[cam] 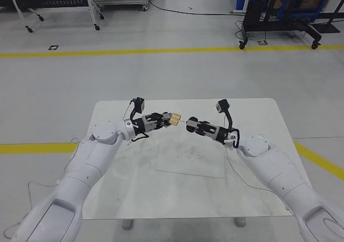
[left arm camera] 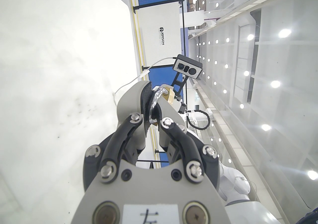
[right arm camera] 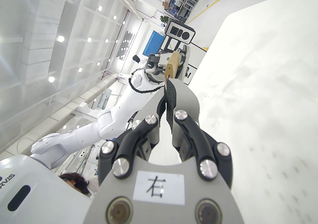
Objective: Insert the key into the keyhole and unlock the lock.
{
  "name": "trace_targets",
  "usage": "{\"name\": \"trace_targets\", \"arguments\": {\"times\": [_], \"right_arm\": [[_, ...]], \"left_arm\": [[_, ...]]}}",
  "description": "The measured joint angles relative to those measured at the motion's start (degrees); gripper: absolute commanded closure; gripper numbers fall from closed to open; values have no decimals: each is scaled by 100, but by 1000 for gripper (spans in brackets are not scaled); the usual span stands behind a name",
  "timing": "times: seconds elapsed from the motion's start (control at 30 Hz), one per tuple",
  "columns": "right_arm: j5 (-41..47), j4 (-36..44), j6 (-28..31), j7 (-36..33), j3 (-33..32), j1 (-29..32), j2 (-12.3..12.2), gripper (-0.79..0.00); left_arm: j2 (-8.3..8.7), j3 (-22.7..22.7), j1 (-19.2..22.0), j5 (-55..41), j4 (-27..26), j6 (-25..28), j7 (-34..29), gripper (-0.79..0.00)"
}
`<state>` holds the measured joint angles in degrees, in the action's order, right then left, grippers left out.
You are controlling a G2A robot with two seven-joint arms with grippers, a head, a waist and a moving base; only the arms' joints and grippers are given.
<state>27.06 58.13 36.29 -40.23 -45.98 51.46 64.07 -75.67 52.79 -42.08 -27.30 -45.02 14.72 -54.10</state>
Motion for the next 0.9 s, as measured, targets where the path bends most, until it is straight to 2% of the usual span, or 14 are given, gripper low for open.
{"name": "trace_targets", "arguments": {"times": [0.9], "right_arm": [[-293, -109, -116, -54, -306, 79, 151, 0]], "left_arm": [[-59, 73, -32, 301, -18, -16, 106, 0]]}}
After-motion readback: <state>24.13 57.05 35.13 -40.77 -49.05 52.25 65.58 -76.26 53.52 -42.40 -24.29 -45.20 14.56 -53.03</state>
